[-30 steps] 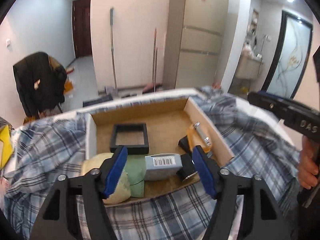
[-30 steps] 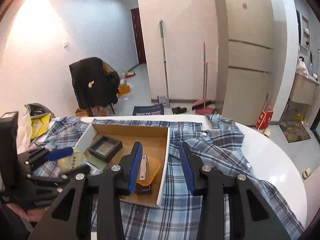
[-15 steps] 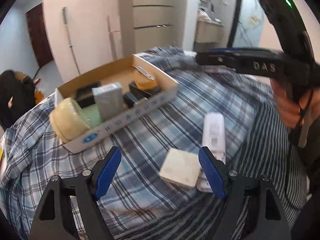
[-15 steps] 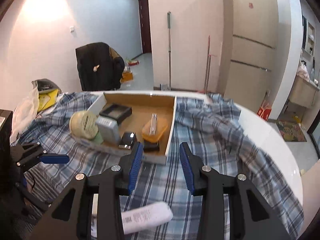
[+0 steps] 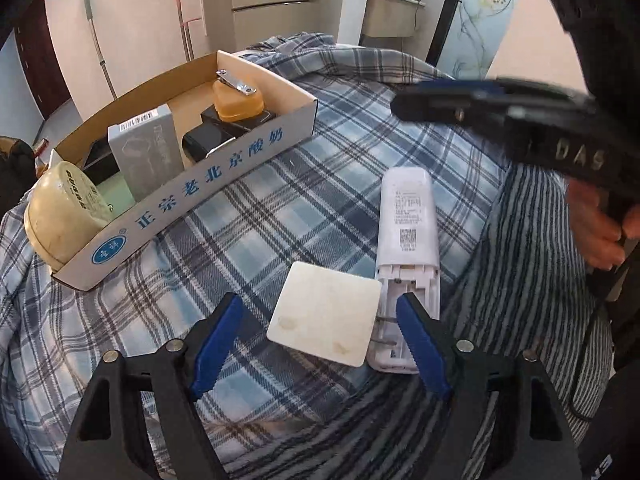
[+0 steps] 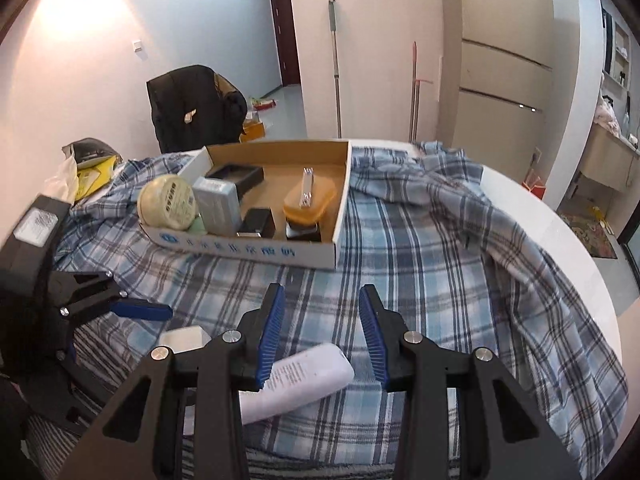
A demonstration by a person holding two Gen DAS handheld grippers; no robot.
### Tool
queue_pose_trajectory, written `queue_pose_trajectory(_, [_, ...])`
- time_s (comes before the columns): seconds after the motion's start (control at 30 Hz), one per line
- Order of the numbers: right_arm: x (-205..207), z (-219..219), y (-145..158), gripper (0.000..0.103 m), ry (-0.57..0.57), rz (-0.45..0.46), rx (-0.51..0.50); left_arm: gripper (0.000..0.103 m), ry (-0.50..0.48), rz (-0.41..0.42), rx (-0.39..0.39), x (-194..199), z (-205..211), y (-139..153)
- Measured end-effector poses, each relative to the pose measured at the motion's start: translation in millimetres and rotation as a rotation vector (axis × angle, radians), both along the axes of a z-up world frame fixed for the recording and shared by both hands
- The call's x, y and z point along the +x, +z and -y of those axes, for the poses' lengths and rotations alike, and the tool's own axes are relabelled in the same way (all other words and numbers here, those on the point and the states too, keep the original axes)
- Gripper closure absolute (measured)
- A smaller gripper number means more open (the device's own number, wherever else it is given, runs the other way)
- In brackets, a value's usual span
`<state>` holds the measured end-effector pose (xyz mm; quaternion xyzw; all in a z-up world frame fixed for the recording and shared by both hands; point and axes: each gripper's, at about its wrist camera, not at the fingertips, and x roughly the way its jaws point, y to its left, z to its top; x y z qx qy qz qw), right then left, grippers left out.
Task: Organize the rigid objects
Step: 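Grasp the white square plug adapter with the left gripper while the right grasps the white remote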
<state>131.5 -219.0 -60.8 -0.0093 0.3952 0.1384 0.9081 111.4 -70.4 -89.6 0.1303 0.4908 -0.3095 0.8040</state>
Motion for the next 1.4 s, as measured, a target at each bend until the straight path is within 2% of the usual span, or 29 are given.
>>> queue_pose_trajectory(0.03, [0.7,0.9,-2.8,0.066,-0.003,-0.007,-0.008,0.031,0.002,-0.004,-0.005,0.7,-0.2,0.3])
queue_pose_trajectory(0.1, [2.1,3.6,-7.3,0.066,-0.009,-0.022,-0.02,0.046,0.009,-0.021,-0.02,3.5,-1.4,-0.1])
queue_pose_trajectory(0.2, [2.4,8.1,-8.9,0.066,-0.011,-0.036,-0.016,0.048,0.012,-0.023,-0.032,4.4,-2.4,0.2])
queue_pose_trajectory(0.33, [-1.9,8.0,-9.6,0.066,-0.009,-0.04,-0.035,0.051,0.082,0.014,-0.029,6.7,-7.4,2.7])
queue_pose_trajectory(0.5, [-6.8,5.5,-17.9,0.066,0.01,-0.089,-0.041,0.051,0.24,0.083,-0.03,18.8,-33.2,13.3])
queue_pose_trajectory(0.6, [-10.1,6.0,-24.3,0.066,0.022,-0.133,-0.01,0.051,0.303,0.09,0.004,27.6,-45.0,9.1])
queue_pose_trajectory(0.7, [-14.1,6.9,-31.2,0.066,0.035,-0.179,0.009,0.051,0.3,0.095,0.048,27.6,-45.7,1.3])
queue_pose_trajectory(0.77, [-15.1,7.2,-34.1,0.066,0.038,-0.196,0.007,0.049,0.29,0.098,0.065,25.1,-43.3,-1.1])
queue_pose_trajectory(0.87, [-16.2,6.6,-36.0,0.066,0.04,-0.207,-0.013,0.029,0.256,0.099,0.055,20.1,-43.3,3.4])
queue_pose_trajectory(0.97, [-18.4,5.1,-37.7,0.066,0.056,-0.22,-0.016,0.028,0.213,0.09,0.038,12.0,-49.3,10.0])
queue_pose_trajectory(1.07, [-19.3,2.9,-39.5,0.066,0.066,-0.233,-0.015,0.028,0.178,0.054,0.075,5.2,-53.5,7.7])
queue_pose_trajectory(1.1, [-18.8,2.5,-40.1,0.066,0.068,-0.236,-0.013,0.03,0.182,0.055,0.103,4.0,-53.8,5.1])
queue_pose_trajectory(1.13, [-18.4,1.9,-40.5,0.066,0.067,-0.238,-0.01,0.036,0.183,0.057,0.123,3.2,-53.3,2.6])
queue_pose_trajectory(1.17, [-18.0,1.5,-40.4,0.066,0.066,-0.237,-0.008,0.056,0.185,0.057,0.135,3.3,-53.0,0.7])
queue_pose_trajectory(1.2, [-17.3,1.0,-40.0,0.066,0.066,-0.236,-0.005,0.065,0.195,0.054,0.155,5.5,-52.5,-1.9])
queue_pose_trajectory(1.4, [-18.3,-4.9,-36.7,0.066,0.084,-0.225,-0.011,0.065,0.189,0.117,0.208,19.7,-44.0,-5.9])
